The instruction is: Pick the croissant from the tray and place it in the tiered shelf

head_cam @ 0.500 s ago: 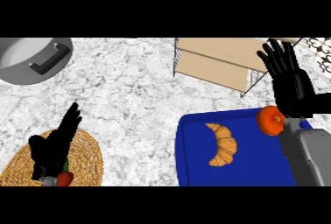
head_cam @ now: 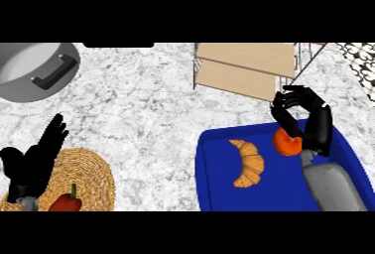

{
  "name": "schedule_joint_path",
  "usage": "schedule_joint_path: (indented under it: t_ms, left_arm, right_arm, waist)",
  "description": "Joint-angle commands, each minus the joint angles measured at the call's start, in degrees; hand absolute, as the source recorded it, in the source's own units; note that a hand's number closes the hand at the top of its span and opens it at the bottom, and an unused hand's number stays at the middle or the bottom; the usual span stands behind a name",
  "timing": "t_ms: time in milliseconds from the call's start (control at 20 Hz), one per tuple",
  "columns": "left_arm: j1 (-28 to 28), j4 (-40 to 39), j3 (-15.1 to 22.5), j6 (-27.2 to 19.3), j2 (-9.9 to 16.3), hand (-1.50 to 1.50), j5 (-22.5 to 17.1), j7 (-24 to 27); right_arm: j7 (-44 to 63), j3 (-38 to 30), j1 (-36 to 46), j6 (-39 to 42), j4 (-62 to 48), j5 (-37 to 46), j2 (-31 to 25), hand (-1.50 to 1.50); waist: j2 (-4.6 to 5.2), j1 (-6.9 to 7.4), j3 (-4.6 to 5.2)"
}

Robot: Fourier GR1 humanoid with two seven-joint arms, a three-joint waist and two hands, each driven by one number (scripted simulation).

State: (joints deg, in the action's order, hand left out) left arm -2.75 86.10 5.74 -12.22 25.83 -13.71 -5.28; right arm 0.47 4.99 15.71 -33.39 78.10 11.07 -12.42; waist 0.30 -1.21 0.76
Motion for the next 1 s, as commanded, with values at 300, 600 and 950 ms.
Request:
schedule_joint_path:
  t_ms: [300,600,950]
  left_arm:
    - [0.91,-3.99,-2.76,4.41,1.24,0.00,-2.73,1.23]
    - [0.04,-3.63,-3.01,4.67,2.08,0.00,-2.63,0.46]
    - [0.30,-4.52,-3.01,4.53,1.34,0.00,-2.22,1.75]
  right_arm:
    - [20.51,21.02,-7.34,-29.06,-3.47,28.93,12.24,-1.50]
    - [33.27,13.41,-9.37,-18.71,-10.15,47.13,12.37,-1.50]
    - [50.99,17.09,-8.81,4.59,-9.30,55.41,12.42,-1.50]
  waist:
    - [-0.69,1.04,-0.34]
    - [-0.93,-0.53,0.06]
    - [-0.80,-0.08,0.06]
